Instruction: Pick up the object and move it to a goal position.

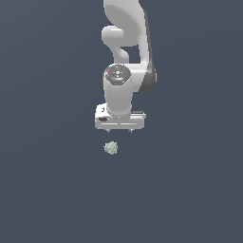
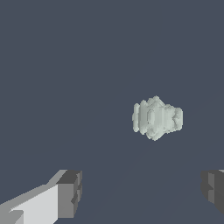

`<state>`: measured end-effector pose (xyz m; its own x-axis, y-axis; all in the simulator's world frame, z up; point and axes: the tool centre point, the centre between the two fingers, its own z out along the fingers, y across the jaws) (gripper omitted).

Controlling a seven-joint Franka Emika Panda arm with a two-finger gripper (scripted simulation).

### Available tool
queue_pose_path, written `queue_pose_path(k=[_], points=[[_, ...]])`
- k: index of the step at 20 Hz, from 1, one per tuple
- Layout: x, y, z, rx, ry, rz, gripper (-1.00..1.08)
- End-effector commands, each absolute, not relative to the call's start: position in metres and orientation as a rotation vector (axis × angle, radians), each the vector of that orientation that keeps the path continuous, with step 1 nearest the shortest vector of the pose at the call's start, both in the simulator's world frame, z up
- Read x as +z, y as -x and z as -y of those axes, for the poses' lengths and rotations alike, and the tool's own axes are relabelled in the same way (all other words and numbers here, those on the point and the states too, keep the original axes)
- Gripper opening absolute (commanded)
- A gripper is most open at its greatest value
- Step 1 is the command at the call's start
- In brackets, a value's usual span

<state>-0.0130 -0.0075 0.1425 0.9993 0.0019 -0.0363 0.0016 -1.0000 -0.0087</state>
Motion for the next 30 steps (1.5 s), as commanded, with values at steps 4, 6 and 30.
queue_pose_path(k=[4,6,30], points=[[0.144,0.013,0.007,0.055,3.137,0.012,1.00],[0.146,0.014,0.006,0.052,3.144,0.027,1.00],[0.113,-0.011,0.039,0.014,3.145,-0.056,1.00]])
